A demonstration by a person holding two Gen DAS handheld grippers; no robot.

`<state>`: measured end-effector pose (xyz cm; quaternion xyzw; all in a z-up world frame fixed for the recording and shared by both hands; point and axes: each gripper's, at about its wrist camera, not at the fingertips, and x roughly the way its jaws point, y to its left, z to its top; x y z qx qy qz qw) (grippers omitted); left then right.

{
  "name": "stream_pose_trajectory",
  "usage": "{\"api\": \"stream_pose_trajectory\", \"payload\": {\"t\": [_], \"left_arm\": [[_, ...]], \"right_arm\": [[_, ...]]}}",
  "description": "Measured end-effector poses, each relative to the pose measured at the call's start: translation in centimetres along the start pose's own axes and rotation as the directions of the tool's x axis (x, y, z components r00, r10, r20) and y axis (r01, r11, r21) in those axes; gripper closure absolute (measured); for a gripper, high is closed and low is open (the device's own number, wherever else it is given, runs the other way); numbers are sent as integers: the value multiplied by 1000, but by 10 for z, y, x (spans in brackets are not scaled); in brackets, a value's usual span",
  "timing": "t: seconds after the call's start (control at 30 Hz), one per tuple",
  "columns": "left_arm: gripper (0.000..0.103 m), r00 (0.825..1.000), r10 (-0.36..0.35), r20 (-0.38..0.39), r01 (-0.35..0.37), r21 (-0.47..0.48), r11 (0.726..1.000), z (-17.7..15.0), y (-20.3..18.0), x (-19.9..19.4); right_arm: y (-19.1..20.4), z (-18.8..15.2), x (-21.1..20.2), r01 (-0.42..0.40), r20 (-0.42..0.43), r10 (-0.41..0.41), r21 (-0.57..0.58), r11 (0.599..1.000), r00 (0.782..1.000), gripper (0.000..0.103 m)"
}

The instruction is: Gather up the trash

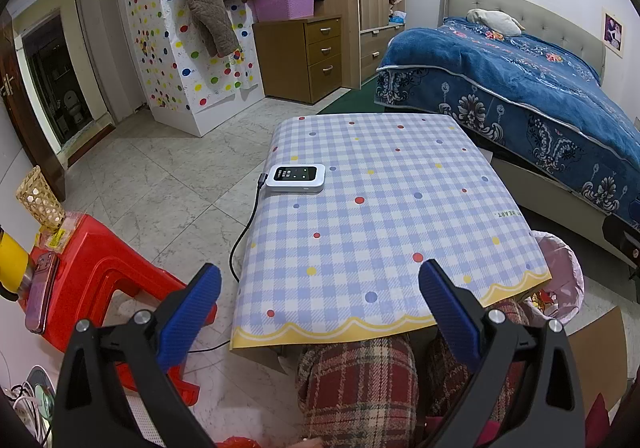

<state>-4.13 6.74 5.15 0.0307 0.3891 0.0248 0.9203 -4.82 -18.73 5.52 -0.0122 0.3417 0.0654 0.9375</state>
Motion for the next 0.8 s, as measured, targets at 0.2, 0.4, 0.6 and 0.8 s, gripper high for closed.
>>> {"api": "stream_pose_trajectory", "payload": {"t": [0.2,0.4,0.6,0.8], "left_arm": [[7,1000,-2,-4,2,-1,1000,-3,0,2],[7,1000,-11,-9,11,-2,1000,-6,0,3],[7,999,-47,-11,47,6,999,-6,-3,5],[7,997,-73,-29,74,49,996,-5,-17,25]], "right_arm": [[0,-1,0,2,0,-2,1,1000,1000,9],[-1,-3,1,5,-3,-5,8,1000,1000,9],[-2,-4,4,-6,-13,7,27,1000,1000,9],[-46,-18,21,-13,-14,14,84,996,1000,9]]}}
